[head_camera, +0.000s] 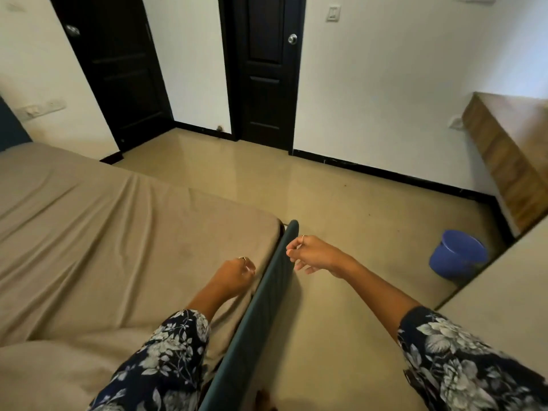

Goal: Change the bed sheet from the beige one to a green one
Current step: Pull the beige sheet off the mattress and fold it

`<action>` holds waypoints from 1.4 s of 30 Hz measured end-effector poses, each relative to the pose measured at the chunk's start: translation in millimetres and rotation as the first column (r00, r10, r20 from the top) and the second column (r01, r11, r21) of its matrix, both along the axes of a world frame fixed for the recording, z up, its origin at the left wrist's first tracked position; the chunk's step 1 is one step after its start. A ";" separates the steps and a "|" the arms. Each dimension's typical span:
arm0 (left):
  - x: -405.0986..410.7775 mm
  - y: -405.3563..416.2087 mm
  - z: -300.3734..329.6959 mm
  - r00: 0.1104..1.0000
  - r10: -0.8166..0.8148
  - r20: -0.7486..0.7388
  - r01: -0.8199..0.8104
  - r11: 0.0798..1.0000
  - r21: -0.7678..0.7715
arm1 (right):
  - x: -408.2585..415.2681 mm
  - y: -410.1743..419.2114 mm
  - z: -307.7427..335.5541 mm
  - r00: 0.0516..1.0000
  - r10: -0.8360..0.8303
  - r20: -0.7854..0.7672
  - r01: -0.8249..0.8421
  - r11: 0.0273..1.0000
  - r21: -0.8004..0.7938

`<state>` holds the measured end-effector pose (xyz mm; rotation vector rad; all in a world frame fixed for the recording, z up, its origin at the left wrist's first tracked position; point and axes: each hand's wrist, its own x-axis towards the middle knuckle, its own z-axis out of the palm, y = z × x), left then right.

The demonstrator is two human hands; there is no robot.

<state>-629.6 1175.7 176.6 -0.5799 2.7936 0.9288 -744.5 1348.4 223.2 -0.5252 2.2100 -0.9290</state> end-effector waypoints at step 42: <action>-407.2 -57.4 -298.0 0.815 0.306 0.493 -0.024 0.866 -0.499 | -486.5 -231.1 -376.1 0.302 0.940 -0.159 -0.741 0.336 0.581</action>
